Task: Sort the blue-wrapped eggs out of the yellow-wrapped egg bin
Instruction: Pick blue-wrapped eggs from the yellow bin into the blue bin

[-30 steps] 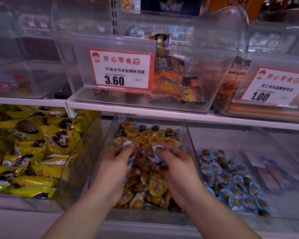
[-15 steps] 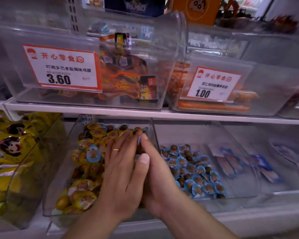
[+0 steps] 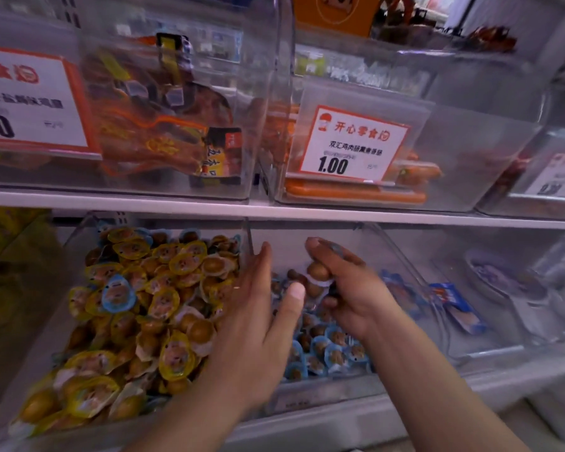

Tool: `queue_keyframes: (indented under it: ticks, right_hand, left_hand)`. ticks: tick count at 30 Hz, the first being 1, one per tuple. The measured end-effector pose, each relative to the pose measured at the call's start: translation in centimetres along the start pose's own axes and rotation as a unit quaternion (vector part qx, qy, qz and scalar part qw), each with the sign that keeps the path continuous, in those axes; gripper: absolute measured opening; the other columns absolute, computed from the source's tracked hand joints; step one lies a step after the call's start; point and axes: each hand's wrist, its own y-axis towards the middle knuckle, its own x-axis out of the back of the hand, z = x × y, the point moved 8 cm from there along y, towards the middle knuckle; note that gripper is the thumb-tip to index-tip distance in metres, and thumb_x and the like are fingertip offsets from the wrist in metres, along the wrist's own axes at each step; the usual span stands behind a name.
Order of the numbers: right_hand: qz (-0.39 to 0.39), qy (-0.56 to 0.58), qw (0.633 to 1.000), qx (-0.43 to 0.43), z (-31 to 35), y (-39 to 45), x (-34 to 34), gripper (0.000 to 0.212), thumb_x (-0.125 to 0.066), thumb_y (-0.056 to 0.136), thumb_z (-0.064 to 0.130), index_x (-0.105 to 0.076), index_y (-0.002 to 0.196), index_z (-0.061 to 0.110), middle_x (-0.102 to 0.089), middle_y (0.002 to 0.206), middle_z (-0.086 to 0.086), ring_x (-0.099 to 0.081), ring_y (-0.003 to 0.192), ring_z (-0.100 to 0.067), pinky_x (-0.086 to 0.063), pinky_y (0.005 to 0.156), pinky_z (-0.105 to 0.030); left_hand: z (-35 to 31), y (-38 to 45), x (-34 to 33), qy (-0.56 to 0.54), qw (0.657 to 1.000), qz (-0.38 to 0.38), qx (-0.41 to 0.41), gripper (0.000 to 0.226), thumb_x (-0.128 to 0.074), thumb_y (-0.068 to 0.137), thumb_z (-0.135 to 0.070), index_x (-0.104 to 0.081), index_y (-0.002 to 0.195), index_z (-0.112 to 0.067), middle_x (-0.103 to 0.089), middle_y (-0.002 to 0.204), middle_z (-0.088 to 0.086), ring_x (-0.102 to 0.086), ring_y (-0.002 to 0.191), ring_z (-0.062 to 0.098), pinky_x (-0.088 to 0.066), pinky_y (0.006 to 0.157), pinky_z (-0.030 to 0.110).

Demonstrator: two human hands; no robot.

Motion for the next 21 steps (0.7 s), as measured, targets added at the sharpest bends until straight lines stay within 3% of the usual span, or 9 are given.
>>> queue_keyframes:
  ticks: [3,6,8,10,15,18,21]
  right_hand:
    - [-0.085,-0.078,0.993,0.013,0.3,3.0,4.3,0.009,-0.065,0.095,0.022,-0.066,0.094,0.013,-0.066,0.072,-0.006,-0.058,0.063,-0.025,-0.051,0.054,-0.032]
    - [-0.131,-0.215,0.967,0.036,0.9,4.8,7.1,0.016,-0.061,0.097,0.029,-0.071,0.095,0.016,-0.071,0.091,-0.001,-0.061,0.078,-0.014,-0.049,0.075,-0.033]
    - [-0.142,-0.217,0.964,0.054,1.4,5.4,8.0,0.018,-0.063,0.094,0.026,-0.076,0.099,0.014,-0.075,0.100,0.001,-0.066,0.094,-0.012,-0.049,0.084,-0.033]
    - [-0.150,-0.212,0.962,0.082,2.0,5.3,8.1,0.021,-0.059,0.095,0.019,-0.078,0.100,0.012,-0.077,0.101,0.001,-0.067,0.103,-0.015,-0.050,0.084,-0.032]
    - [-0.139,-0.210,0.956,0.147,2.5,4.1,4.4,0.021,-0.051,0.099,0.013,-0.072,0.094,0.014,-0.076,0.093,-0.007,-0.072,0.097,-0.020,-0.053,0.078,-0.027]
    - [-0.091,-0.296,0.923,0.227,2.7,1.8,-0.8,0.022,-0.052,0.099,0.019,-0.072,0.092,0.027,-0.076,0.090,0.006,-0.071,0.086,-0.005,-0.054,0.076,-0.023]
    - [-0.007,-0.362,0.872,0.329,2.3,-2.2,-7.3,0.021,-0.053,0.095,0.022,-0.072,0.102,0.029,-0.072,0.096,0.015,-0.066,0.088,0.003,-0.049,0.074,-0.009]
  left_hand:
    - [2.2,0.8,2.9,-0.030,0.999,-0.041,-0.007,0.051,-0.031,0.094,-0.070,-0.039,0.141,-0.052,-0.037,0.143,-0.037,-0.030,0.133,-0.018,-0.029,0.111,0.021]
    - [4.8,1.4,6.3,-0.001,0.997,-0.075,-0.015,0.028,-0.046,0.096,-0.046,-0.061,0.120,-0.045,-0.058,0.125,-0.030,-0.049,0.121,-0.010,-0.042,0.103,0.025]
    - [6.4,1.4,8.5,0.045,0.995,-0.084,-0.014,0.025,-0.053,0.096,-0.029,-0.064,0.112,-0.045,-0.061,0.120,-0.030,-0.053,0.119,-0.008,-0.043,0.101,0.020]
    - [7.8,1.2,10.3,0.100,0.991,-0.084,-0.003,0.027,-0.055,0.094,-0.022,-0.066,0.110,-0.041,-0.062,0.121,-0.027,-0.055,0.119,0.000,-0.045,0.101,0.029]
    - [9.0,0.1,13.8,0.278,0.957,-0.079,0.019,0.033,-0.055,0.089,-0.030,-0.066,0.120,-0.031,-0.060,0.128,-0.010,-0.056,0.118,0.018,-0.047,0.099,0.040]
    - [10.8,-1.3,14.5,0.354,0.931,-0.024,0.083,0.049,-0.048,0.089,-0.038,-0.060,0.133,-0.021,-0.053,0.142,0.003,-0.046,0.133,0.025,-0.037,0.112,0.040]
    - [11.5,-2.6,14.6,0.354,0.930,-0.005,0.098,0.046,-0.043,0.093,-0.041,-0.058,0.135,-0.027,-0.056,0.139,-0.002,-0.050,0.130,0.023,-0.041,0.106,0.037]
